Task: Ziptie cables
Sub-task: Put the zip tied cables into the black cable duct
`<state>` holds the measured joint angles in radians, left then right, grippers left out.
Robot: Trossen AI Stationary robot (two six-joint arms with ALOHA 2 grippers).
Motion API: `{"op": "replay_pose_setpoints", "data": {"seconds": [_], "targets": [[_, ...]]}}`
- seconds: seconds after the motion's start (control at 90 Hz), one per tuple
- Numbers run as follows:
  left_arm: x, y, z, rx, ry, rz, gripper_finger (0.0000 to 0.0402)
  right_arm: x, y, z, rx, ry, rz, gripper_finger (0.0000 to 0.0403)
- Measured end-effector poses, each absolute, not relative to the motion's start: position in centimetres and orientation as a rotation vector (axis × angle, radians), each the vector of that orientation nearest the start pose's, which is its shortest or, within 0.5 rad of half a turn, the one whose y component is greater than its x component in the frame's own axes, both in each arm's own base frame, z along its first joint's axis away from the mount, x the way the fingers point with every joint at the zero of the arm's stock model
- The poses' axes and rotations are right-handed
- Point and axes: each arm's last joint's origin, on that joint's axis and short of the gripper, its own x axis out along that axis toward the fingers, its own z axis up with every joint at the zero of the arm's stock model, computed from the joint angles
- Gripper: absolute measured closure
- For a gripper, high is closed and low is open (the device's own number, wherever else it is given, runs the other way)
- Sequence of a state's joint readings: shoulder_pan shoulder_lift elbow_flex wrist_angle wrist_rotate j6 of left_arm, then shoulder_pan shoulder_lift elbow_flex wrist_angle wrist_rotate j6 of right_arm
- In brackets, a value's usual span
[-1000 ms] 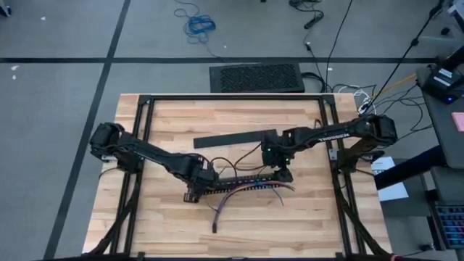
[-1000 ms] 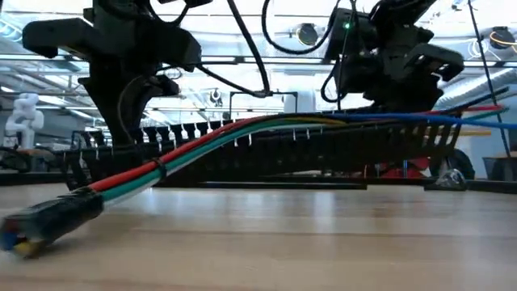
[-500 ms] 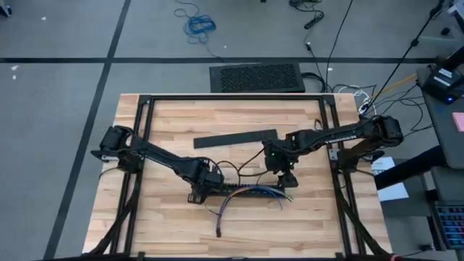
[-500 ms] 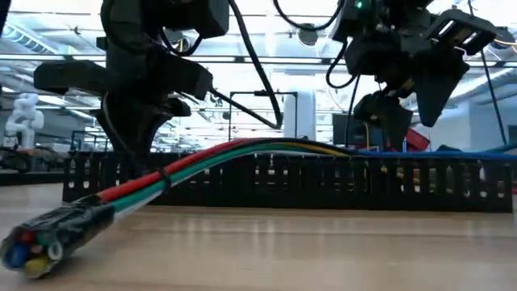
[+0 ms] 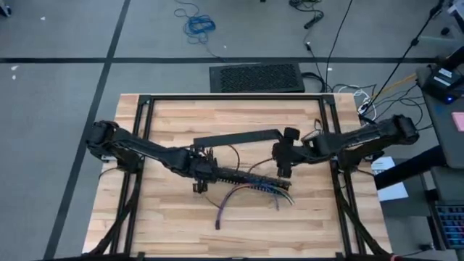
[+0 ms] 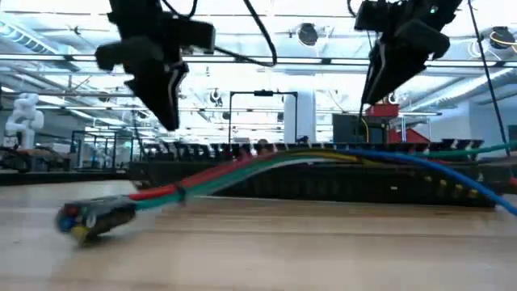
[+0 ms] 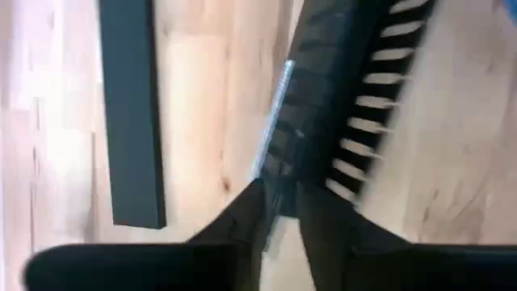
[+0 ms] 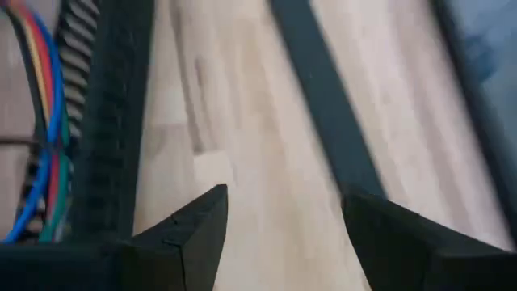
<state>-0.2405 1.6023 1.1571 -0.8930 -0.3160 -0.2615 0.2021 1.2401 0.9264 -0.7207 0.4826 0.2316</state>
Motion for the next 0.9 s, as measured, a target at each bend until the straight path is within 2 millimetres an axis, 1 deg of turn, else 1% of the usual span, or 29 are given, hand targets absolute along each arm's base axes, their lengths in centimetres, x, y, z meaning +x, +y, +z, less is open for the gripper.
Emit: {"op": "replay_pose_setpoints", "data": {"seconds": [0.133, 0.244, 0.322, 0.478, 0.567, 0.744, 0.9], "targets": [[29.0, -6.3, 22.2, 0.09, 1.282, 0.203, 0.0268, 23.1, 4.3, 25.9, -0.141, 0.875, -0.34, 0.017], [28.9, -6.3, 22.2, 0.043, 1.292, 0.219, 0.0256, 23.1, 5.3, 26.2, -0.169, 0.823, -0.353, 0.017], [28.5, -6.1, 22.5, 0.043, 1.292, 0.277, 0.0255, 22.8, 5.9, 26.4, -0.248, 0.784, -0.417, 0.017], [28.1, -5.6, 23.5, 0.069, 1.223, 0.384, 0.0255, 22.0, 6.8, 27.1, -0.508, 0.665, -0.655, 0.017], [28.2, -5.4, 24.6, 0.053, 1.186, 0.392, 0.0254, 21.8, 7.3, 27.5, -0.6, 0.606, -0.731, 0.017], [27.7, -5.2, 26.9, 0.047, 1.111, 0.416, 0.0254, 21.6, 9.1, 28.5, -0.672, 0.496, -0.777, 0.017], [26.9, -5.4, 29.9, 0.053, 1.002, 0.425, 0.0254, 21.2, 10.3, 29.6, -0.823, 0.449, -0.923, 0.017]]}}
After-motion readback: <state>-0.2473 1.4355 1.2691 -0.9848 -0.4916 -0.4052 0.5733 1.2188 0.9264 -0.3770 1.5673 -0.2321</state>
